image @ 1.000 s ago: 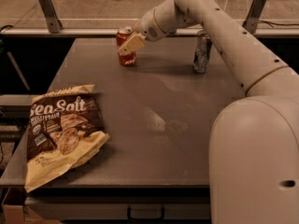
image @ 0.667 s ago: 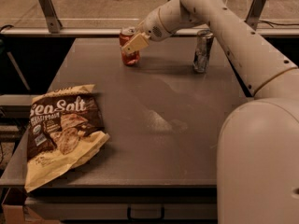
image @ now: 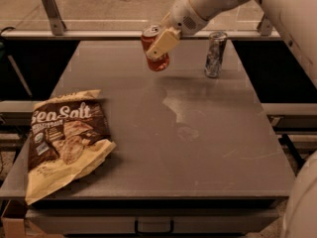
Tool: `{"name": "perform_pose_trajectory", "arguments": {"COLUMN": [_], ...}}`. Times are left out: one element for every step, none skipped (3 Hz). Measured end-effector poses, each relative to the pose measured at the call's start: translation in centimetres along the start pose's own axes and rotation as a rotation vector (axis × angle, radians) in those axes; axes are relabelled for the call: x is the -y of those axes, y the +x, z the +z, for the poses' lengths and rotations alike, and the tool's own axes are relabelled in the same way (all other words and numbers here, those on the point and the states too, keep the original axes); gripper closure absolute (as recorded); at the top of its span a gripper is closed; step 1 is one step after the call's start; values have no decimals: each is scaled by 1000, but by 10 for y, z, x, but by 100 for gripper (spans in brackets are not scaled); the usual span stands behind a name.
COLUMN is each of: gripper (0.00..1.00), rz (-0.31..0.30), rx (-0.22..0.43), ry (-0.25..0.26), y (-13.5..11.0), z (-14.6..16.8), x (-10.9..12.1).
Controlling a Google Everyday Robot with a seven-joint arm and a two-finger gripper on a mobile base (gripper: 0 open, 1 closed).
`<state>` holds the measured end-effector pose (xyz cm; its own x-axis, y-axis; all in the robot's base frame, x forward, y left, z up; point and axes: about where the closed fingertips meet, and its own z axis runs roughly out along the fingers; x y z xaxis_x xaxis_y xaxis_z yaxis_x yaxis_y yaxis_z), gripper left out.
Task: Knock coke can over
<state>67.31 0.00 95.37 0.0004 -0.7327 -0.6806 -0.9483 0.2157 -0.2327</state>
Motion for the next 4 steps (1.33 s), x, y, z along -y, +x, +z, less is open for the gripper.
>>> {"name": "perform_pose_trajectory", "arguments": {"gripper": [100, 100, 100, 82], "rz": [-62, -69, -61, -55], "rx": [-208, -409, -572, -639], "ry": [-62, -112, -136, -145], "y": [5, 26, 52, 68], "z": [-29, -42, -34, -10], "x": [-44, -80, -97, -95]}}
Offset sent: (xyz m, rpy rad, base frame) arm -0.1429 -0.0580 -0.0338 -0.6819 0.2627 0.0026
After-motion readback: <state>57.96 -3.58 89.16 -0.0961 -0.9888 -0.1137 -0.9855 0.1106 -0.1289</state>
